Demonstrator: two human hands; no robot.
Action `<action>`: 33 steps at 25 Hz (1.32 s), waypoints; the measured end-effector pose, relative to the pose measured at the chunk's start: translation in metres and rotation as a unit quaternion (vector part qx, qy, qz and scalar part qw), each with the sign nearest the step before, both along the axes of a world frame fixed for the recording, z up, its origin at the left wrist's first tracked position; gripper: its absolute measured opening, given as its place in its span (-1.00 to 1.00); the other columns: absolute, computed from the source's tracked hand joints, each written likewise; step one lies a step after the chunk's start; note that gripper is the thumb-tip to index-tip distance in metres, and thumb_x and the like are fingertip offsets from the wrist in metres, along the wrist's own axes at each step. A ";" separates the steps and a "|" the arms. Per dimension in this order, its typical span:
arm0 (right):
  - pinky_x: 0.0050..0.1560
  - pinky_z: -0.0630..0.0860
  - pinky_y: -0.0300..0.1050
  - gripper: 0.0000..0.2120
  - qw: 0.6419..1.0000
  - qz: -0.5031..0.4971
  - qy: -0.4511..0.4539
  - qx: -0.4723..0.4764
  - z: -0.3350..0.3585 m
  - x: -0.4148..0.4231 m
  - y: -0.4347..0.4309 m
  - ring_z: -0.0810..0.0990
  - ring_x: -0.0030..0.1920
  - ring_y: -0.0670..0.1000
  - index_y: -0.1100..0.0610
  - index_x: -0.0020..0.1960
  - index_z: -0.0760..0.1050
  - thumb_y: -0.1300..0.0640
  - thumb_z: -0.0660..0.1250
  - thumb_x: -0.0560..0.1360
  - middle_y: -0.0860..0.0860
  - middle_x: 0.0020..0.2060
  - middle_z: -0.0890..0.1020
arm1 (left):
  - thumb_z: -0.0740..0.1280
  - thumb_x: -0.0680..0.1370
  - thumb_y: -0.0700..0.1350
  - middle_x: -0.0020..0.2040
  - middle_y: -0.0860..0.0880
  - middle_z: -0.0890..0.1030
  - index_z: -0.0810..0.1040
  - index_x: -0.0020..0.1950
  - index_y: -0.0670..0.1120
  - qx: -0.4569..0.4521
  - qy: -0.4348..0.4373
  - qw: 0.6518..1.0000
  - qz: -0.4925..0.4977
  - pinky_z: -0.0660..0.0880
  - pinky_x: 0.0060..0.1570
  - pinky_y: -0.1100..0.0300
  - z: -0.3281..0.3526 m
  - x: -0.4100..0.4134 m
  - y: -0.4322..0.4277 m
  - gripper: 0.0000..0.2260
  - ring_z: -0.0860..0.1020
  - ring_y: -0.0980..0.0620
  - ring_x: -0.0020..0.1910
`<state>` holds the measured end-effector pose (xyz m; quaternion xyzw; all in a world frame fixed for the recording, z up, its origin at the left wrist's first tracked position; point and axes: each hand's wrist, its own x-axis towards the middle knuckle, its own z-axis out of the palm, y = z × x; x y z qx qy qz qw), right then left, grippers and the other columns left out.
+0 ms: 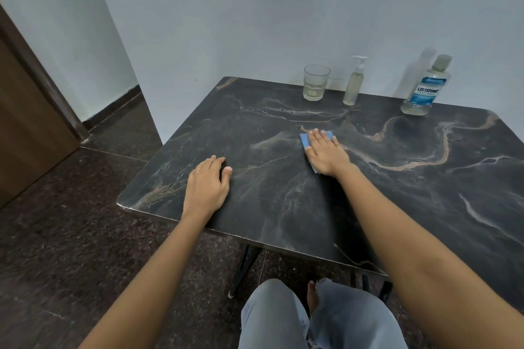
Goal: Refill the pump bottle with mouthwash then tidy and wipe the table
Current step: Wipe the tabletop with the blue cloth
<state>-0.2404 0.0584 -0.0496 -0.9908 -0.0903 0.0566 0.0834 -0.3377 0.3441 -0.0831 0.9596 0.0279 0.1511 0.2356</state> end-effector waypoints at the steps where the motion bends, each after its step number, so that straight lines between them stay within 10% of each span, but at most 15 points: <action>1: 0.52 -0.19 0.01 -0.47 1.000 0.028 -0.003 -0.005 0.000 -0.001 0.018 -0.13 0.56 0.01 0.14 0.57 -0.11 0.00 -0.14 0.65 0.05 0.56 -0.07 | 0.10 0.65 0.04 0.42 -0.12 0.41 0.42 0.40 -0.10 -0.004 0.001 1.000 -0.001 0.21 0.39 -0.03 0.000 0.000 0.000 -0.61 0.31 -0.08 0.44; 15: 0.51 -0.19 -0.11 -0.49 0.962 0.270 -0.026 0.011 -0.002 -0.170 0.084 -0.12 0.55 -0.07 0.09 0.57 -0.10 0.00 -0.11 0.66 -0.02 0.56 -0.05 | 0.09 0.65 -0.01 0.06 -0.11 0.62 0.49 0.23 -0.13 -0.061 -0.029 0.997 -0.029 0.46 0.05 -0.04 0.022 -0.021 -0.006 -0.69 0.52 -0.12 0.10; 33: 0.53 -0.09 0.03 -0.47 0.975 -0.209 -0.069 0.015 -0.011 -0.133 -0.122 0.01 0.55 -0.02 0.14 0.56 0.03 0.00 -0.10 0.62 0.03 0.55 0.08 | 0.12 0.63 -0.07 -0.02 -0.13 0.62 0.54 0.08 -0.16 0.012 -0.035 0.999 -0.011 0.41 0.00 -0.05 0.011 -0.010 -0.005 -0.74 0.54 -0.18 -0.01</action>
